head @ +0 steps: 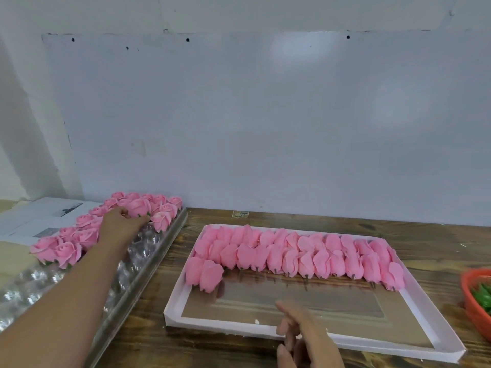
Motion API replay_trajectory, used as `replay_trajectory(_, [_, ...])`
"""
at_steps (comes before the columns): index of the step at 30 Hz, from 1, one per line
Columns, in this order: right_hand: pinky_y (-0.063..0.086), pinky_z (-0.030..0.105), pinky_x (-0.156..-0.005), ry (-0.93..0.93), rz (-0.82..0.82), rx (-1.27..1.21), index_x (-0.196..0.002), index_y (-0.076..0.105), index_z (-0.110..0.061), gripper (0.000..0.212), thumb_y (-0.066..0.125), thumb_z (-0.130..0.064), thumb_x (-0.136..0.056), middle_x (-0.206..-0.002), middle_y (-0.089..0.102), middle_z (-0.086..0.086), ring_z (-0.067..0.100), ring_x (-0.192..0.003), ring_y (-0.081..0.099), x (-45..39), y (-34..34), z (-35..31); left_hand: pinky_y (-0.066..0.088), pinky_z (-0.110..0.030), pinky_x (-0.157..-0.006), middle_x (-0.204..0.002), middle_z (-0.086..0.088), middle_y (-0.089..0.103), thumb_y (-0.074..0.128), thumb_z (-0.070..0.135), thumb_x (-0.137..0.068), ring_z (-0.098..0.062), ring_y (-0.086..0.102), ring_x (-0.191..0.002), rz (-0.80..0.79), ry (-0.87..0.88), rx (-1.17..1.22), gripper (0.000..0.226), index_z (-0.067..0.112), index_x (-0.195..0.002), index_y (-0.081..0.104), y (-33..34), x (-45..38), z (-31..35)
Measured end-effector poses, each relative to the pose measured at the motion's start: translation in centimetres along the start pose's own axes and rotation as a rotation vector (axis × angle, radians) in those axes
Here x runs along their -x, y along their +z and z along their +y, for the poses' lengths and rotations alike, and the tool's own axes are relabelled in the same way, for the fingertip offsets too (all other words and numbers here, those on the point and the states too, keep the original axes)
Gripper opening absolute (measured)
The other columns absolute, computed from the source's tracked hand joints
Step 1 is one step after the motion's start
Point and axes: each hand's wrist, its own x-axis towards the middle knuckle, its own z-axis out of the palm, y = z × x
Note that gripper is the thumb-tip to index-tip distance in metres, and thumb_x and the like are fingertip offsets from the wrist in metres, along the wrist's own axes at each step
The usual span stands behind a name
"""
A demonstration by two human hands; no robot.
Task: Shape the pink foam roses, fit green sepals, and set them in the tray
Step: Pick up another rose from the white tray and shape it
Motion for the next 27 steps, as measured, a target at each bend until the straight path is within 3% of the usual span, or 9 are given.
replay_trajectory(1, [0.038, 0.014, -0.046, 0.051, -0.057, -0.048, -0.071, 0.064, -0.02, 0.012, 0.072, -0.017, -0.08, -0.058, 0.056, 0.01, 0.02, -0.052, 0.054, -0.9, -0.3, 0.8, 0.05, -0.037, -0.071, -0.085, -0.016, 0.065, 0.083, 0.014, -0.079, -0.027, 0.06, -0.074, -0.005, 0.002, -0.052, 0.025, 0.008, -0.085, 0.059, 0.2, -0.3, -0.4])
replay_trajectory(2, [0.029, 0.012, -0.037, 0.106, -0.112, -0.091, -0.058, 0.06, -0.009, 0.023, 0.076, -0.012, -0.074, -0.04, 0.047, 0.009, 0.018, -0.042, 0.051, -1.0, -0.4, 0.3, 0.049, -0.038, -0.07, -0.084, -0.019, 0.066, 0.083, 0.015, -0.078, -0.027, 0.059, -0.072, -0.003, 0.005, -0.09, 0.026, 0.004, -0.084, 0.06, 0.4, -0.5, -0.8])
replay_trajectory(4, [0.019, 0.008, -0.035, 0.158, -0.024, -0.161, -0.039, 0.048, 0.0, 0.044, 0.081, -0.007, -0.066, -0.028, 0.035, 0.007, 0.014, -0.025, 0.041, -1.6, -0.8, -0.3, 0.049, -0.039, -0.068, -0.08, -0.021, 0.066, 0.083, 0.015, -0.078, -0.027, 0.058, -0.069, 0.007, 0.005, -0.134, 0.027, 0.0, -0.079, 0.06, 0.7, -1.1, -1.4])
replay_trajectory(6, [0.031, 0.019, -0.035, 0.324, -0.135, -0.16, -0.033, 0.047, -0.002, 0.06, 0.071, -0.02, -0.085, -0.035, 0.037, 0.007, 0.016, -0.028, 0.043, -2.0, -0.9, -0.2, 0.048, -0.038, -0.066, -0.075, -0.019, 0.064, 0.081, 0.014, -0.078, -0.026, 0.056, -0.066, 0.021, 0.0, -0.137, 0.026, 0.0, -0.077, 0.059, 0.9, -1.5, -1.7])
replay_trajectory(7, [0.035, 0.019, -0.037, 0.41, -0.084, -0.248, -0.033, 0.048, -0.004, 0.063, 0.064, -0.023, -0.09, -0.038, 0.037, 0.007, 0.017, -0.03, 0.045, -2.4, -1.3, 0.3, 0.046, -0.035, -0.063, -0.072, -0.016, 0.063, 0.081, 0.014, -0.078, -0.025, 0.056, -0.064, 0.027, 0.001, -0.147, 0.026, 0.001, -0.075, 0.059, 1.0, -1.7, -1.8])
replay_trajectory(14, [0.036, 0.022, -0.04, 0.527, 0.006, -0.184, -0.032, 0.048, -0.006, 0.062, 0.067, -0.021, -0.089, -0.038, 0.035, 0.007, 0.019, -0.031, 0.042, -3.7, -1.2, -0.2, 0.04, -0.026, -0.052, -0.075, -0.017, 0.066, 0.087, 0.012, -0.071, -0.023, 0.056, -0.058, -0.038, -0.006, -0.211, 0.028, 0.003, -0.078, 0.062, 1.0, -1.9, -2.2])
replay_trajectory(18, [0.037, 0.022, -0.04, 0.556, 0.031, -0.173, -0.03, 0.049, -0.008, 0.053, 0.082, -0.022, -0.069, -0.036, 0.035, 0.007, 0.019, -0.03, 0.042, -3.7, -1.2, -0.8, 0.041, -0.026, -0.053, -0.078, -0.017, 0.068, 0.086, 0.012, -0.073, -0.023, 0.057, -0.061, -0.084, -0.002, -0.25, 0.026, 0.0, -0.08, 0.064, 0.8, -2.1, -2.3])
replay_trajectory(23, [0.035, 0.02, -0.039, 0.577, 0.086, -0.156, -0.03, 0.051, -0.01, 0.058, 0.072, -0.019, -0.083, -0.036, 0.036, 0.005, 0.013, -0.03, 0.039, -3.8, -1.3, -0.4, 0.051, -0.038, -0.072, -0.086, -0.015, 0.067, 0.081, 0.017, -0.081, -0.028, 0.061, -0.075, -0.127, 0.01, -0.305, 0.029, -0.001, -0.097, 0.065, 0.8, -2.4, -2.2])
replay_trajectory(27, [0.033, 0.016, -0.034, 0.604, 0.117, -0.17, -0.033, 0.052, -0.008, 0.055, 0.072, -0.018, -0.083, -0.036, 0.036, 0.004, 0.012, -0.031, 0.039, -3.9, -1.2, -0.2, 0.048, -0.03, -0.06, -0.083, -0.009, 0.065, 0.08, 0.016, -0.084, -0.025, 0.063, -0.067, -0.15, 0.001, -0.278, 0.046, -0.002, -0.122, 0.063, 0.7, -2.5, -2.2])
